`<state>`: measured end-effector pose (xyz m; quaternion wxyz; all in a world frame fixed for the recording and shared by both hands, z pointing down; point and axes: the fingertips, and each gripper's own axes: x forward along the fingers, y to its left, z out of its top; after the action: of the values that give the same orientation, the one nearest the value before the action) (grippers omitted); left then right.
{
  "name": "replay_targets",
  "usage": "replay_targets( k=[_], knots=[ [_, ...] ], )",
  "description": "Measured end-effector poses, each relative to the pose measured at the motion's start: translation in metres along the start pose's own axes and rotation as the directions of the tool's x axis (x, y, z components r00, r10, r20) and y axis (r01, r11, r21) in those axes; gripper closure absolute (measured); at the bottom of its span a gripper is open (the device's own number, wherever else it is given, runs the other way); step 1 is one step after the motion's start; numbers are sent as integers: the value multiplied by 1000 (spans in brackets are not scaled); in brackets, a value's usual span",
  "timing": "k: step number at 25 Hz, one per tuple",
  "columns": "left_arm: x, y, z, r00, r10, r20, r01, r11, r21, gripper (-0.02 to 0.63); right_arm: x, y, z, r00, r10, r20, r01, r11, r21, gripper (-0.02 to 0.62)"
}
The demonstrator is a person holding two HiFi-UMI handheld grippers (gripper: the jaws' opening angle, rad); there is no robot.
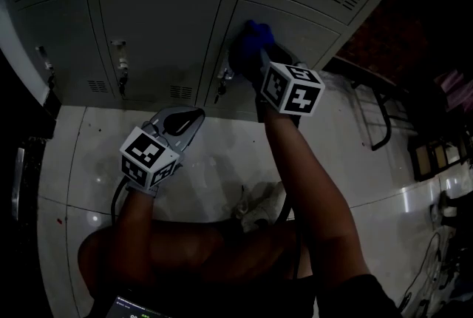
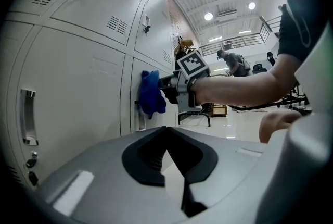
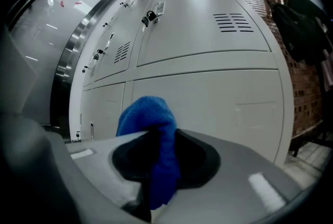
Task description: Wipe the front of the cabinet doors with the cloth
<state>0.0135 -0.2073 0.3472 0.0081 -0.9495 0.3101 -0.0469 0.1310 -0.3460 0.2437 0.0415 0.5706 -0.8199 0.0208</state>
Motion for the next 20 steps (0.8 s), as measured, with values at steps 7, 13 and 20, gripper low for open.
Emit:
replay_targets(
  k=[7, 13, 20],
  knots=[
    [1, 2, -2, 1000, 4, -5, -4, 1000, -2, 606, -26, -65, -9, 995, -96, -6, 96, 995, 25, 518],
    [2, 1, -5, 1000, 2, -18, -2, 1000, 3, 606, -53, -127, -18, 979, -205, -9, 205, 975, 84, 518],
    [4, 1, -6, 1000, 2, -18, -2, 1000, 4, 606, -78, -184, -31, 945, -327, -16, 327, 941, 82, 518]
  ],
)
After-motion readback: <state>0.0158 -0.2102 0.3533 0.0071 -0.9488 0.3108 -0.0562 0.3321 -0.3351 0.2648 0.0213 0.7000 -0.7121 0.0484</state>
